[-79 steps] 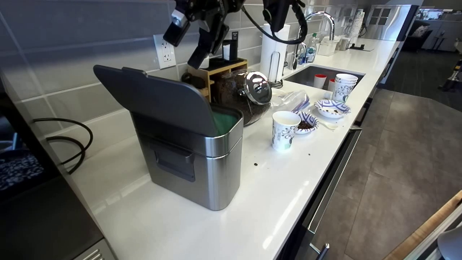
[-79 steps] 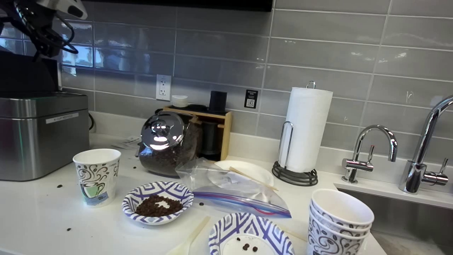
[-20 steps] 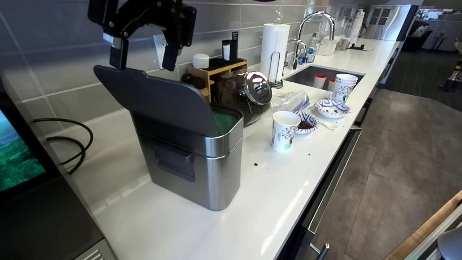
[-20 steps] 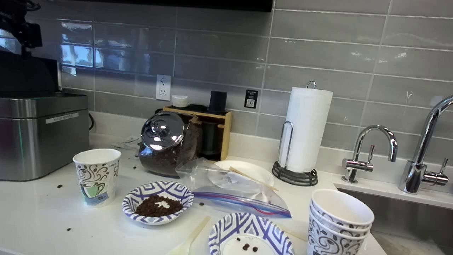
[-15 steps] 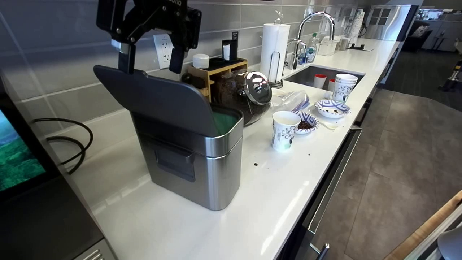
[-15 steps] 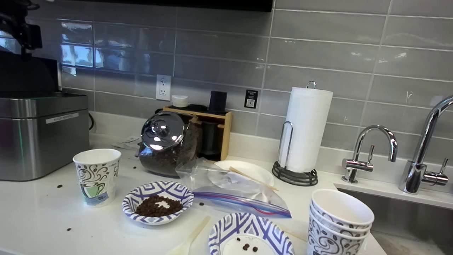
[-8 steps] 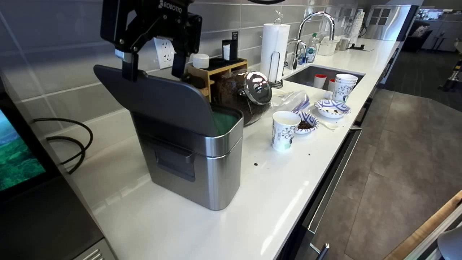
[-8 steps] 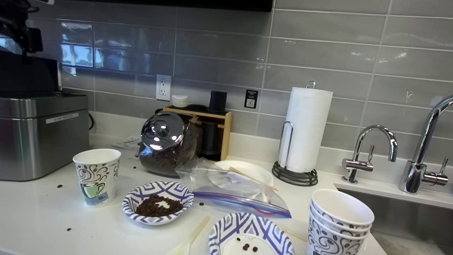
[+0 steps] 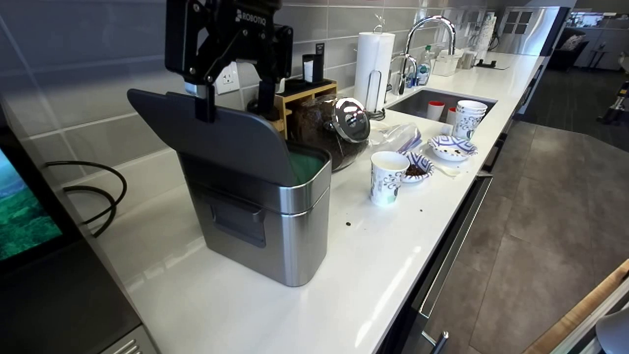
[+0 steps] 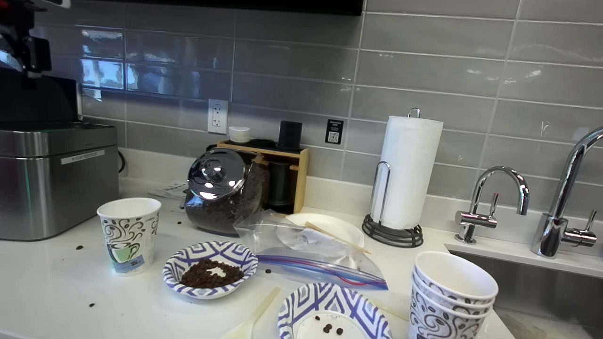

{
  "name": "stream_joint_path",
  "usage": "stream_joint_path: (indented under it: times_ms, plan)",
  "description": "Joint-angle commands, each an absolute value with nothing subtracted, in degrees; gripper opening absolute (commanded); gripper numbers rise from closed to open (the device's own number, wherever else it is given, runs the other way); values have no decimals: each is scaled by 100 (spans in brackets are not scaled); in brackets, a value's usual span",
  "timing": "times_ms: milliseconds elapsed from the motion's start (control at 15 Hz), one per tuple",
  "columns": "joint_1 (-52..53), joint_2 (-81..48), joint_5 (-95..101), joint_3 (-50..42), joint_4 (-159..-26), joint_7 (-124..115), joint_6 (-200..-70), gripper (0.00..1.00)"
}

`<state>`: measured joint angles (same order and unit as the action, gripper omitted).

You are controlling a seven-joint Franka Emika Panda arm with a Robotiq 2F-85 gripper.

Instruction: Open the lid on the bin and put a k-cup into it then close it

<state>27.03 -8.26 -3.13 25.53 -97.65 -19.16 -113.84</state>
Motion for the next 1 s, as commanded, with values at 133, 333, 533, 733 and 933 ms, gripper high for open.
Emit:
stream_joint_path:
  times_ms: [133, 333, 533, 733, 933]
  plan:
    - [2781, -583, -113, 2465, -9711, -2426, -10565, 100]
    - [2761, -482, -46, 2466, -9661, -2584, -10131, 100]
    - [2731, -452, 18, 2456, -9571, -2631, -9772, 100]
    - [2710, -526, 50, 2426, -9505, -2570, -9605, 100]
    - [2704, -560, 56, 2381, -9519, -2548, -9594, 100]
